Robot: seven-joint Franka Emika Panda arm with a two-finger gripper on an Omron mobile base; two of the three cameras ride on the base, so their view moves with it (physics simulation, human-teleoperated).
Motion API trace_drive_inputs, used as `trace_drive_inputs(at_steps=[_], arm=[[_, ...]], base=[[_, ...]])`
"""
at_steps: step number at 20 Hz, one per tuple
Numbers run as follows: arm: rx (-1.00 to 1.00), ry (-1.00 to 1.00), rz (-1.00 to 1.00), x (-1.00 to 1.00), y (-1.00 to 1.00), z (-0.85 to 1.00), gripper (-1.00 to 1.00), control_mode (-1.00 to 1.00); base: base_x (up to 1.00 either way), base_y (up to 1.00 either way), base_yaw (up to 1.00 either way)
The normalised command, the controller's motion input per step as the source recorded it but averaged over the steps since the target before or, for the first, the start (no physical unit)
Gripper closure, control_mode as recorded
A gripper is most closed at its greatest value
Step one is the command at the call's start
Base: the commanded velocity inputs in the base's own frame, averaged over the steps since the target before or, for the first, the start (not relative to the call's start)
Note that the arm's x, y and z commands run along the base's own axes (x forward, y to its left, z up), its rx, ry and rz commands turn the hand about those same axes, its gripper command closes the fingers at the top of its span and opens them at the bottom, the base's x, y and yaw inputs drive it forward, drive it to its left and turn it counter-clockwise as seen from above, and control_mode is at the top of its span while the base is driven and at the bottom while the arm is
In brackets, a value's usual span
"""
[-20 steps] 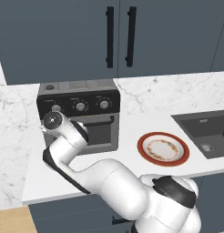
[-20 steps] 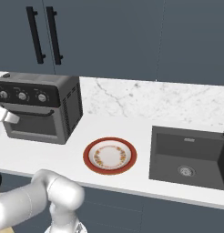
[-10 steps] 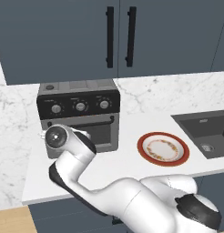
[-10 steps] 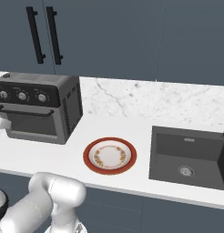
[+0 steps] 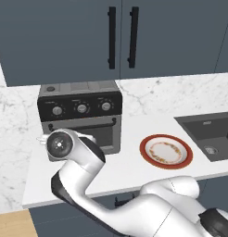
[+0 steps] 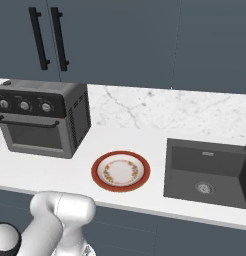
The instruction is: Pick up the kebab skewer and baguette bread, and place them inside the toaster oven. Close the toaster oven door and start by setting the timer.
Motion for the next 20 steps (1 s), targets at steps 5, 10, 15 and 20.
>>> trace_drive_inputs(at_steps=[5,10,15,20], arm=[[0.00,-0.30,0.13,-0.02,0.00,0.10,-1.00,-1.00],[-0.04,-0.20,0.11,0.03,0.11,0.26,-1.00,-1.00],[-0.03,-0.01,0.03,0.00,0.15,0.58,-1.00,-1.00],[-0.02,-0.02,0.00,-0.04,0.26,0.38,-1.00,-1.00]], base=[[0.00,0.00,0.00],[0.00,0.00,0.00],[0.00,0.00,0.00],[0.00,0.00,0.00]])
